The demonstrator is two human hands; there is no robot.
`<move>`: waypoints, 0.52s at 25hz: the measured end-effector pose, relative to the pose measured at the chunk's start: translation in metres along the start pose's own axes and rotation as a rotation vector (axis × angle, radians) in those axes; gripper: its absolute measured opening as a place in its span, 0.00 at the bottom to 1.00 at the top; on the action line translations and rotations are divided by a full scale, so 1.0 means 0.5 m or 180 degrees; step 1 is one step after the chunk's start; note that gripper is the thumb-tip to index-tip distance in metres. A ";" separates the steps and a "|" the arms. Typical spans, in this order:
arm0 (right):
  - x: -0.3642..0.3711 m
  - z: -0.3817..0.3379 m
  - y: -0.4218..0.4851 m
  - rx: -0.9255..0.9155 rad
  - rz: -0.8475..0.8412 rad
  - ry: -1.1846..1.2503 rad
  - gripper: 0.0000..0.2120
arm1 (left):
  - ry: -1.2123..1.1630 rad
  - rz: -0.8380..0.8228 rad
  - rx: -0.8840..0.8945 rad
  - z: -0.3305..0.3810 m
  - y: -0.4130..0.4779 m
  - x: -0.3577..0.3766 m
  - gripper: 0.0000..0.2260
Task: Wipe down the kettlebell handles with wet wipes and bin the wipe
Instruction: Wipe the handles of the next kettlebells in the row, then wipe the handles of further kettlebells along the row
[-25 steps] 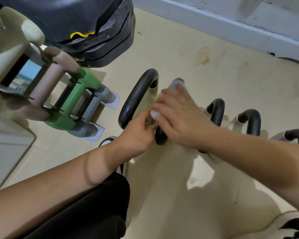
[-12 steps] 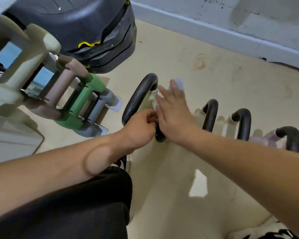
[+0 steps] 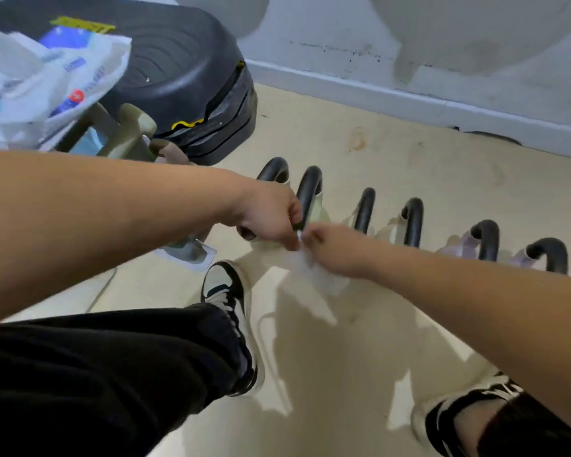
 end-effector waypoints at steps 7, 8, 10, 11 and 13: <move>-0.118 0.072 -0.054 0.0541 0.1155 0.2621 0.11 | -0.3680 -0.0169 0.0515 0.112 0.021 0.114 0.15; -0.108 0.085 -0.053 0.0523 0.1238 0.2839 0.10 | -0.4030 -0.0213 0.0484 0.110 0.026 0.129 0.15; -0.089 0.106 -0.053 0.0583 0.1268 0.3084 0.08 | -0.4252 -0.0328 0.0365 0.103 0.041 0.147 0.15; -0.085 0.119 -0.051 0.0626 0.1197 0.3003 0.08 | -0.4217 -0.0429 0.0300 0.100 0.050 0.152 0.15; -0.095 0.146 -0.050 0.0767 0.1132 0.2755 0.10 | -0.4015 -0.0653 0.0198 0.099 0.064 0.152 0.14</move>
Point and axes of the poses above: each hand's wrist, its own y-axis towards the middle knuckle, its own x-axis out of the palm, z = x × y, the point moved 2 cm from there along y, towards the middle knuckle, and after that the axes turned 15 degrees about -x, right-handed, at the moved point
